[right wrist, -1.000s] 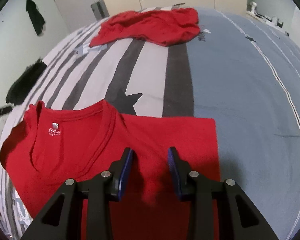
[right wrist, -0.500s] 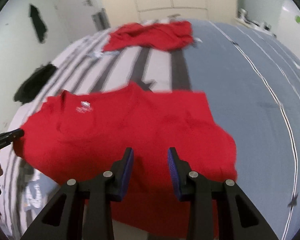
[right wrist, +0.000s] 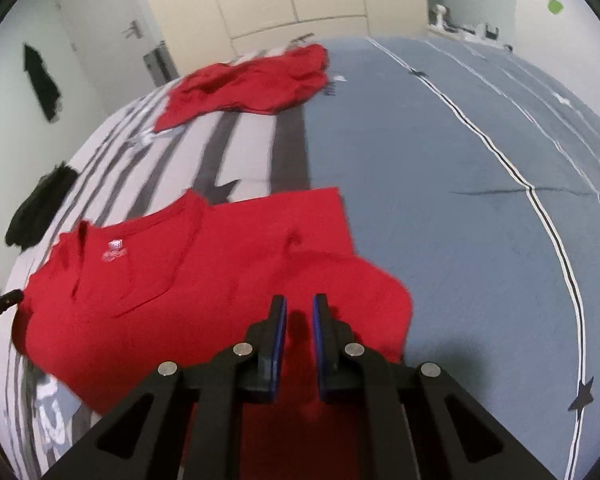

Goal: Fold clothes
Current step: 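Grasp the red t-shirt side with the right gripper and fold it inward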

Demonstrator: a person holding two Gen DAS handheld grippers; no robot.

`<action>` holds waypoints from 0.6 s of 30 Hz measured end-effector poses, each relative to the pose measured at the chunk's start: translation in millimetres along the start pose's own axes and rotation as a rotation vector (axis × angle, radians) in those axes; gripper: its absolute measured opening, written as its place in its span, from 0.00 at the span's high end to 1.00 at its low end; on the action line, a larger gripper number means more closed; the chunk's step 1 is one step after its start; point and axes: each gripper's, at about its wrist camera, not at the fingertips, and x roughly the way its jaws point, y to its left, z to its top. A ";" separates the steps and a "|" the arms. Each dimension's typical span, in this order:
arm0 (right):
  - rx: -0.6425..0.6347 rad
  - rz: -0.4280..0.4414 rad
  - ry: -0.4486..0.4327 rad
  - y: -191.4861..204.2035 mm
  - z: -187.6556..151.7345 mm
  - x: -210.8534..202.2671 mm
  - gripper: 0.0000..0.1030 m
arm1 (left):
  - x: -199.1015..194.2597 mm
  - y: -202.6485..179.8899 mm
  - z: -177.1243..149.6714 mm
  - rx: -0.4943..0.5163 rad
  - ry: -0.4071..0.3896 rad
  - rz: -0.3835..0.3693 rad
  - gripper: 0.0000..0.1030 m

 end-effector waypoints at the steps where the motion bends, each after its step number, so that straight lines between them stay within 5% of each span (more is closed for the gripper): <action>1: -0.001 -0.006 0.012 -3.8 -1.0 7.6 0.90 | 8.2 2.2 0.8 -0.005 0.014 0.013 0.77; 10: 0.051 0.017 0.013 -21.7 -6.6 9.6 0.89 | 6.5 -4.1 -3.9 -0.027 0.010 0.043 0.76; 13: 0.027 -0.036 -0.013 -18.1 -13.2 -15.7 0.66 | -15.5 -5.0 1.0 -0.038 -0.026 0.017 0.75; 15: 0.032 -0.032 -0.013 -21.1 -20.4 -28.8 0.48 | -27.6 -6.4 0.7 -0.048 -0.033 -0.020 0.57; 18: 0.068 -0.004 0.004 -28.7 -31.0 -41.9 0.44 | -44.8 -11.5 -7.3 -0.068 -0.030 -0.074 0.49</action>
